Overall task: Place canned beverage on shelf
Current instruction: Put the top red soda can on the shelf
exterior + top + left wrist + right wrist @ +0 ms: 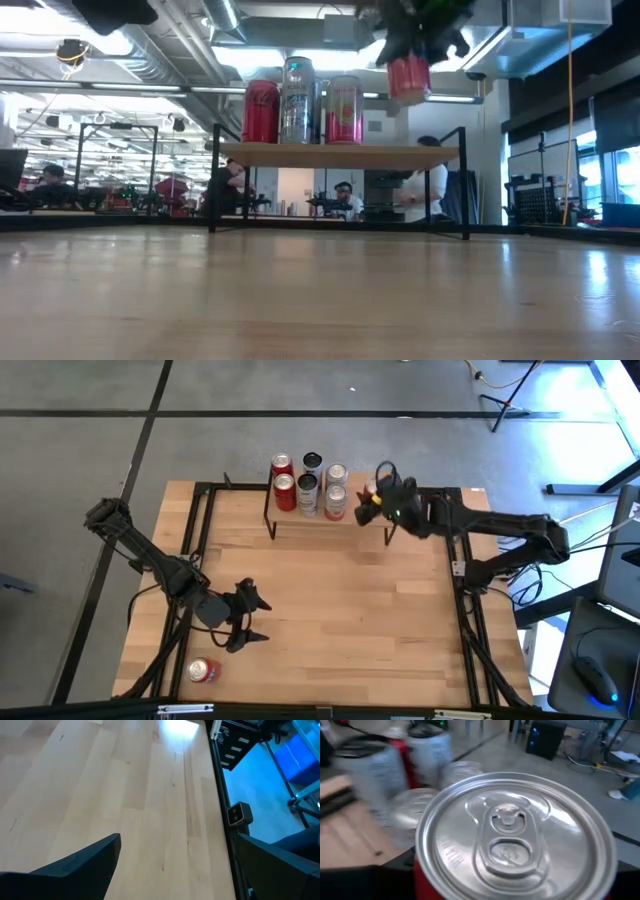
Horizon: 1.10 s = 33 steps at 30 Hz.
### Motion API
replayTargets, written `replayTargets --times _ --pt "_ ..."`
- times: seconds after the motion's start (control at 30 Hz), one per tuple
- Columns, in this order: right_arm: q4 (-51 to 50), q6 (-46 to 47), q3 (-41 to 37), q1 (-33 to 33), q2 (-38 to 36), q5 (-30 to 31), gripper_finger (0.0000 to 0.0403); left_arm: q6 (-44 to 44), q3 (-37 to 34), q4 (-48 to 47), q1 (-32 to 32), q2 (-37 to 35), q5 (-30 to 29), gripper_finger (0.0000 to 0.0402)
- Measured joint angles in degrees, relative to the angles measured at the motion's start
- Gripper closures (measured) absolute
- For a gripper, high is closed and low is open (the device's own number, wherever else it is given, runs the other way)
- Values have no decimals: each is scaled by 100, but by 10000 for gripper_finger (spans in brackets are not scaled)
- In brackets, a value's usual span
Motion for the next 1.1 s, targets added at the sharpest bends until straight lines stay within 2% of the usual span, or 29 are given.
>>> replayTargets --times 0.23,0.5,0.77,1.0,1.1 --pt "539 -670 -278 -973 262 -772 127 -284 -2 -9 165 2 2 20" --pt "1960 -947 -979 -1572 273 -1468 127 -296 -2 48 316 2 -114 20" --pt "2737 -1065 -1217 -1635 534 -1628 127 -285 -2 63 512 2 -130 20" --pt "2809 -1040 -1216 -1626 817 -1550 126 -283 -2 190 579 2 -132 20" --pt "2822 -1052 -1216 -1628 828 -1571 108 -283 -2 192 579 4 -127 20"
